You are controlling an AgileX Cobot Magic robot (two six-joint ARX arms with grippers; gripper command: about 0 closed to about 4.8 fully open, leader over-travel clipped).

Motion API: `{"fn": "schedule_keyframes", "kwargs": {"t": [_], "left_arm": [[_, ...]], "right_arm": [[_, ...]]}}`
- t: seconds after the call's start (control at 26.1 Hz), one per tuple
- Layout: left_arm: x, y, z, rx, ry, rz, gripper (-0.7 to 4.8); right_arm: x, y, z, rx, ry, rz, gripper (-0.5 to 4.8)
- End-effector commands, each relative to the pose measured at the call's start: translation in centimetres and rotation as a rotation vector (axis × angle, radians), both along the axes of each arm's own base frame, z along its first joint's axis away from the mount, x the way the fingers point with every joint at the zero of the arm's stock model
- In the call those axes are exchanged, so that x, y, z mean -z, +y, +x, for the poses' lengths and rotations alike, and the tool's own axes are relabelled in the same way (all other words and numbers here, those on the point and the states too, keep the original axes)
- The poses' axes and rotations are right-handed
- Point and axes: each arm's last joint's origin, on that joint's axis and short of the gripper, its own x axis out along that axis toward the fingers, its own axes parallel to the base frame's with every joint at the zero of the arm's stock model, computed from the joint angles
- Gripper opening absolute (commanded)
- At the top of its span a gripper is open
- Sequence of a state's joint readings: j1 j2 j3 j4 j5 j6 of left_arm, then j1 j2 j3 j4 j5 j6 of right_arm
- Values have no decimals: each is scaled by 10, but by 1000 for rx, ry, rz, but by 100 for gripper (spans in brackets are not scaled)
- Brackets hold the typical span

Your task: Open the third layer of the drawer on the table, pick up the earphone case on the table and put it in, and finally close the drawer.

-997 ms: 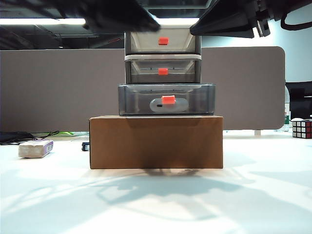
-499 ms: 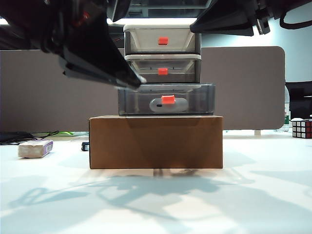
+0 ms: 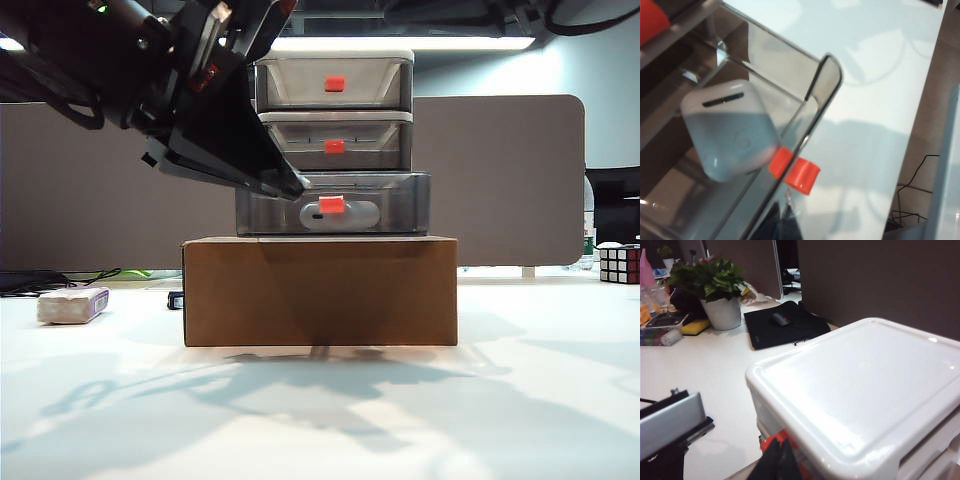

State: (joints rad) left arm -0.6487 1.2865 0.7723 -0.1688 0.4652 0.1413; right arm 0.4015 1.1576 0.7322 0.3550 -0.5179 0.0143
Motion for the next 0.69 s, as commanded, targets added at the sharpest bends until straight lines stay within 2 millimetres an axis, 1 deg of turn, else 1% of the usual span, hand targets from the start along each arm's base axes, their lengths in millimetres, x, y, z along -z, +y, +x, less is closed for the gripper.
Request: {"fn": "schedule_keyframes", "kwargs": {"t": [0.04, 0.27, 0.42, 0.5, 0.58, 0.69], "left_arm": [[-1, 0, 3, -49, -43, 15, -5], [-3, -5, 12, -89, -123, -13, -5], [4, -10, 20, -110, -148, -17, -5], [13, -15, 26, -126, -135, -18, -5], [17, -21, 28, -169, -169, 5, -5], [13, -30, 25, -198, -239, -7, -5]], "right_arm": [[-8, 3, 6, 2, -21, 14, -2], [-16, 7, 15, 0, -34, 18, -2], [-18, 8, 19, 0, -45, 10, -2], [-16, 9, 21, 1, -41, 7, -2], [-16, 9, 21, 1, -36, 4, -2], [-15, 9, 21, 0, -30, -2, -2]]}}
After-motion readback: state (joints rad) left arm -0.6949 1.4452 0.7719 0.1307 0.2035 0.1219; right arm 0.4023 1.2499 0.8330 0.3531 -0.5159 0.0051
